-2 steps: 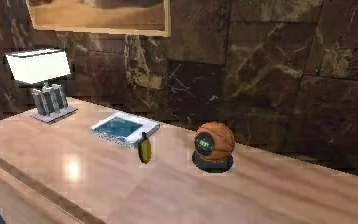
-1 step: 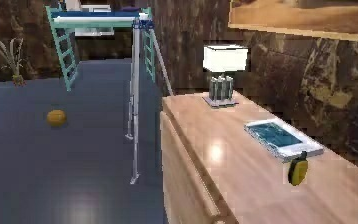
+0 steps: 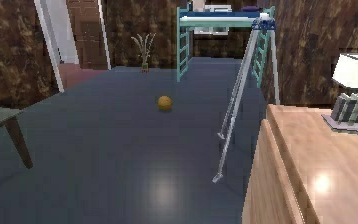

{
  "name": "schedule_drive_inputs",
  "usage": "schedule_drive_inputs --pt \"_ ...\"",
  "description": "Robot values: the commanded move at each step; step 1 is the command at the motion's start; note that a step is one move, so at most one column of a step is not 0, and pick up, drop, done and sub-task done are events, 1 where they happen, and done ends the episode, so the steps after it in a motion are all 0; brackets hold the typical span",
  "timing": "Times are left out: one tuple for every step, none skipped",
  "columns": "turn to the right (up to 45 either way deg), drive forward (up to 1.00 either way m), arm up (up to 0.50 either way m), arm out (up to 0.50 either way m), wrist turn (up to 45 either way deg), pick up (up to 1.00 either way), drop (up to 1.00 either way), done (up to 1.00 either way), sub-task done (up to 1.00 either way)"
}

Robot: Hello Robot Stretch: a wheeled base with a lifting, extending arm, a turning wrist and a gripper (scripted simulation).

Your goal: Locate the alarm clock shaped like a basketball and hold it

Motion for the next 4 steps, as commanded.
schedule_drive_inputs --pt "0.0 0.00 0.50 0.00 0.0 0.00 0.00 0.00 0.00" --pt "0.0 0.00 0.38 0.00 0.0 0.00 0.00 0.00 0.00" --pt "0.0 0.00 0.00 0.26 0.0 0.00 0.00 0.00 0.00" --pt "0.0 0.00 0.00 0.00 45.0 0.00 0.00 0.00 0.00"
